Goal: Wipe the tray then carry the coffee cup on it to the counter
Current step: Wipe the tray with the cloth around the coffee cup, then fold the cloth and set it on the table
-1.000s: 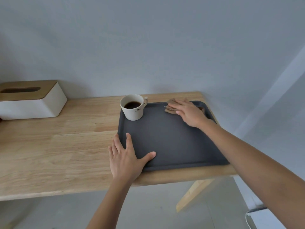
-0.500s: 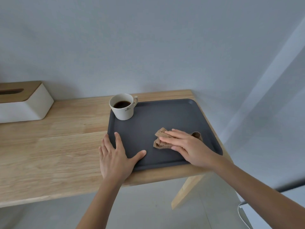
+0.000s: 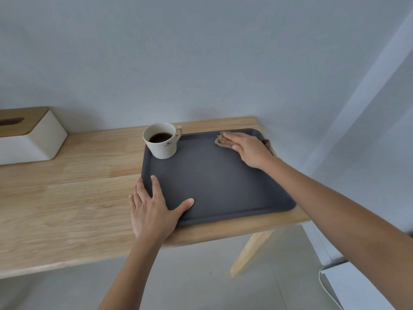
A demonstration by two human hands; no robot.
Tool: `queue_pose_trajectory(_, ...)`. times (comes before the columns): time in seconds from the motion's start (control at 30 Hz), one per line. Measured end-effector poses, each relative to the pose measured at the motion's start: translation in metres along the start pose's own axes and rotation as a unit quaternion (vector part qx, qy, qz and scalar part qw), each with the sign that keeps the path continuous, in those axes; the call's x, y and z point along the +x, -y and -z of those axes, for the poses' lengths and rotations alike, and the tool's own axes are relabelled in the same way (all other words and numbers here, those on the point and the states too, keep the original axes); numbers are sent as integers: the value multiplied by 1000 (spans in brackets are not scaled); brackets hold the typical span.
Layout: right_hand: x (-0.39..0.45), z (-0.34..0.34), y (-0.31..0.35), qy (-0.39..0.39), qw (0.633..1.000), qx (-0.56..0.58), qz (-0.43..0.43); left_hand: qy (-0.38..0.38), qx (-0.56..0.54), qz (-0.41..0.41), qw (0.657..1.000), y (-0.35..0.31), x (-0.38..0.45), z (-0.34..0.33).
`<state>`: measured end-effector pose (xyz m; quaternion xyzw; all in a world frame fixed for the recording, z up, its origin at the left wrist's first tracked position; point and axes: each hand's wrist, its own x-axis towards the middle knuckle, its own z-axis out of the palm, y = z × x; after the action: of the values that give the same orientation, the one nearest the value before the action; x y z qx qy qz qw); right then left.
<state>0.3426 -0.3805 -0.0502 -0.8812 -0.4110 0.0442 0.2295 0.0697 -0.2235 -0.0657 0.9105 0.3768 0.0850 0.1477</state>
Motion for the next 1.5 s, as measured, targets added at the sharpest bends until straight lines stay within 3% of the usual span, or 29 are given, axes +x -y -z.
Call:
queue_pose_trajectory(0.3,-135,-5,52,64,993,43,88,-7,1,4,1000,0,1,-3)
queue_pose_trajectory(0.47,-143,11,56,96,991,78,57,3,3,3,1000,1,2,-3)
queue_pose_trajectory(0.63,-157,46,27,74,996,-22,-50,12,-4,2,1000,0,-2,-3)
queue_pose_trajectory(0.7,-166,58,10,97,988,-62,-99,-11,-45,-39,998,-10,-6,-2)
queue_pose_trajectory(0.8,-173,62,0,96,988,-66,-103,-31,-136,-157,978,-44,-8,4)
queue_pose_trajectory(0.9,-173,56,6,52,996,-20,-77,79,-156,-301,938,-83,-4,10)
queue_pose_trajectory(1.0,-170,61,19,3,997,42,-60,218,-100,-371,897,-113,-1,10)
queue_pose_trajectory(1.1,-163,78,36,-23,993,105,-44,257,-120,-365,887,-132,4,10)
queue_pose_trajectory(1.3,-134,118,76,-40,987,147,48,206,-303,-341,866,-127,13,40)
queue_pose_trajectory(1.5,-98,122,112,-47,973,204,97,196,-348,-318,860,-84,24,86)
